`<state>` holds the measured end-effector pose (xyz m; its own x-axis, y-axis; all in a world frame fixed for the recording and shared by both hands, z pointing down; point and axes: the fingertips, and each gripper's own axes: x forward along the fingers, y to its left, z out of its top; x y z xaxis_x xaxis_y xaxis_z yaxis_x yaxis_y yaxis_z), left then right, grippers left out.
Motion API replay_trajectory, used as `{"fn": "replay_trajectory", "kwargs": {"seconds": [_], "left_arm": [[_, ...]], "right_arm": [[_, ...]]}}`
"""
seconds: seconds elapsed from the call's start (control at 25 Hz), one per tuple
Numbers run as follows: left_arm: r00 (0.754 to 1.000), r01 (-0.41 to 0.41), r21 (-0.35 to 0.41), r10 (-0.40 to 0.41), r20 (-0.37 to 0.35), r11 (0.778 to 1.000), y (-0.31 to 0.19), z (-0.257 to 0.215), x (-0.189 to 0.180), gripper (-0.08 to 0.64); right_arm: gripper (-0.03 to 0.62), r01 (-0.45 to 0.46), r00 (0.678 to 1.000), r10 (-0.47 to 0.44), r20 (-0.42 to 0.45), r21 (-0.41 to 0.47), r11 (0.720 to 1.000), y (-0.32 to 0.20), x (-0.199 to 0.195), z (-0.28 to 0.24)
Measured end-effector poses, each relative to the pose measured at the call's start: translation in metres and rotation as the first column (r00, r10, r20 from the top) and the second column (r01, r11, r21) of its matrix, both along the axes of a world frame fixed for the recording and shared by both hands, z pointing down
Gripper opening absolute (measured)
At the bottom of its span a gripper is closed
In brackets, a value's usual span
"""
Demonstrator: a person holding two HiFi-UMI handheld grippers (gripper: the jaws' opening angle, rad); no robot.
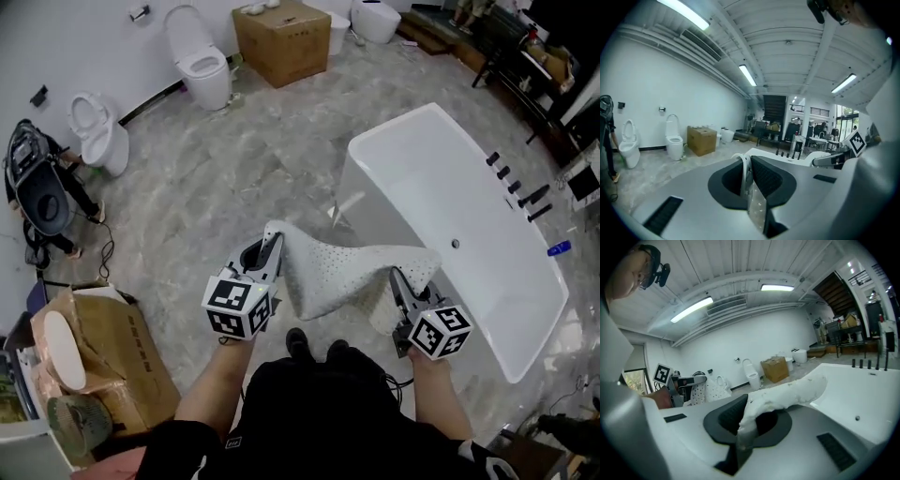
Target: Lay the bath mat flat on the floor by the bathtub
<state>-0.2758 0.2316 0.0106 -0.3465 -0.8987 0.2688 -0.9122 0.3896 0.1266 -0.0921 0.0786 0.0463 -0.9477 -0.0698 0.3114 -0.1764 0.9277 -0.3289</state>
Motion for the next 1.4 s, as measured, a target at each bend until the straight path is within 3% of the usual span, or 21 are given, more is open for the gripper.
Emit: {"fn": "replay_trajectory", "kwargs": {"seconds": [0.2,0.36,0.68,0.8,0.92,1.2,1.4], "left_arm": [[0.988,-0.149,-0.012,0.149,-0.033,0.989,-0.065,0.009,0.029,0.025],[0.970,-0.239,-0.028,0.237,-0.050,0.971,-0.117,0.016,0.071,0.025],[0.921,-0.387,-0.055,0.382,-0.081,0.920,-0.189,0.033,0.141,0.025],[0.893,-0.446,-0.076,0.438,-0.101,0.892,-0.212,0.048,0.152,0.025],[0.849,-0.527,-0.098,0.517,-0.113,0.844,-0.231,0.067,0.154,0.025],[0.702,-0.712,-0.131,0.706,-0.092,0.690,-0.267,0.093,0.137,0.025],[0.609,-0.793,-0.132,0.782,-0.133,0.595,-0.277,0.112,0.148,0.025]], "right_arm": [[0.029,-0.176,0.984,0.176,-0.005,-0.024,0.984,-0.038,0.062,0.006],[0.029,-0.295,0.956,0.295,-0.004,-0.068,0.953,-0.074,0.120,0.019],[0.029,-0.394,0.919,0.393,-0.023,-0.057,0.917,-0.109,0.189,0.030],[0.029,-0.457,0.890,0.454,-0.049,-0.084,0.886,-0.117,0.207,0.047],[0.029,-0.539,0.842,0.532,-0.089,-0.103,0.836,-0.121,0.218,0.066],[0.029,-0.719,0.695,0.711,-0.103,-0.108,0.687,-0.123,0.200,0.076],[0.029,-0.755,0.656,0.742,-0.141,-0.099,0.648,-0.101,0.181,0.087]]}}
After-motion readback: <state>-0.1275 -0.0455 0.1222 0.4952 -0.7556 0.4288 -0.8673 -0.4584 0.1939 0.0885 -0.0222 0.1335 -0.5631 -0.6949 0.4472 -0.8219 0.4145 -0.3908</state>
